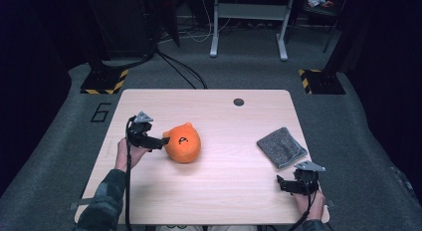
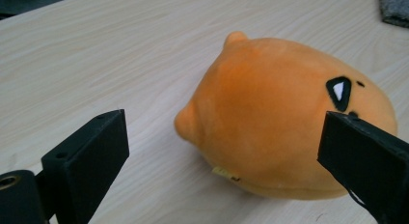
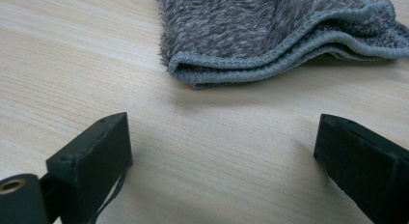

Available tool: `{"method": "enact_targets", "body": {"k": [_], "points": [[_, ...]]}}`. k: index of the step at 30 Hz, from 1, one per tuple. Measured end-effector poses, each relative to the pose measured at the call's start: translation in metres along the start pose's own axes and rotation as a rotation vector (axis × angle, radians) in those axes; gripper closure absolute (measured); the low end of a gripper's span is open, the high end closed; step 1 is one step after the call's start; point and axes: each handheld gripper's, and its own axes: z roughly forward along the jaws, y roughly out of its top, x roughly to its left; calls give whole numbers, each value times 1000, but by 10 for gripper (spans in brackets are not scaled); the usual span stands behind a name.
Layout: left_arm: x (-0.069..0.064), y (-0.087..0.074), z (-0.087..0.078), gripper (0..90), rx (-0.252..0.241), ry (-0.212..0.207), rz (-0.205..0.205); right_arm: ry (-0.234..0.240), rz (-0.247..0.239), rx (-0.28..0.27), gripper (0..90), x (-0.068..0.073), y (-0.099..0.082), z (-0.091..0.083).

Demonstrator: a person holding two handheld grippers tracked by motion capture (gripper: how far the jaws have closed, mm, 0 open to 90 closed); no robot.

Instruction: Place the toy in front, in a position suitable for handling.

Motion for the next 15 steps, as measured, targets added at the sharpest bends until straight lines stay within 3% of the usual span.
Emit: {"method": "enact_targets", "body": {"k": [11,15], "points": [[-6,15,28,81,62,-57,38,3,-7,-3,52,0,0,0],[-10,16,36,151,79,-84,44,2,-4,-4,52,0,0,0]]}}
